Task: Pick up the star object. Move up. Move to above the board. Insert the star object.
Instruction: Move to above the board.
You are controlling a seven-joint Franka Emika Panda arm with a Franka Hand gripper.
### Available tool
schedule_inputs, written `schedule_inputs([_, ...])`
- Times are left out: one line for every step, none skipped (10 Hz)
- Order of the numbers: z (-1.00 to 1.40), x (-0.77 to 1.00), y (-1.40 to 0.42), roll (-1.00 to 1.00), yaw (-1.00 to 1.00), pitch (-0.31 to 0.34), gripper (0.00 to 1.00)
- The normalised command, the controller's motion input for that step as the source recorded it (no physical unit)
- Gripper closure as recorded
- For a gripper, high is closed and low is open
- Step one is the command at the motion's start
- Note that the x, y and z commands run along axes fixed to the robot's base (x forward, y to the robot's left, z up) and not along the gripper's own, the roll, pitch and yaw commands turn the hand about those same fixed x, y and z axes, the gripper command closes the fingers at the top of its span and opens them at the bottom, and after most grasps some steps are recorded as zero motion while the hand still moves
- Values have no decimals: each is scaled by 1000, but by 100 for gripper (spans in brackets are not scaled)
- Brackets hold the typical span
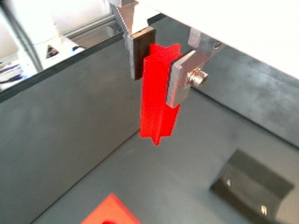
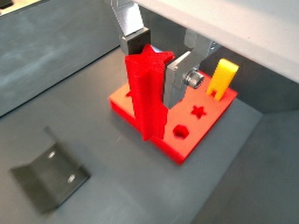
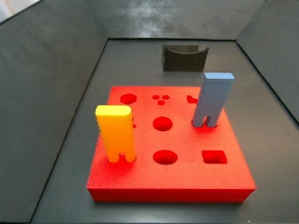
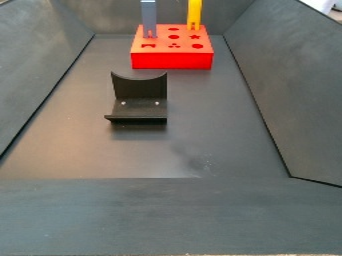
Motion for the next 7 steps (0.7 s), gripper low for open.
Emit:
schedule_inputs([77, 330, -1000, -5, 9, 126, 100])
schedule_inputs([82, 338, -1000, 5, 9, 127, 100])
schedule_inputs([86, 356, -1000, 2, 10, 137, 100])
schedule_inputs([89, 385, -989, 4, 7, 144, 100])
schedule_inputs([78, 328, -808, 10, 11, 143, 100])
schedule_inputs([55, 213, -433, 31, 9, 138, 100])
schedule_inputs([38, 145, -253, 39, 9, 109, 100])
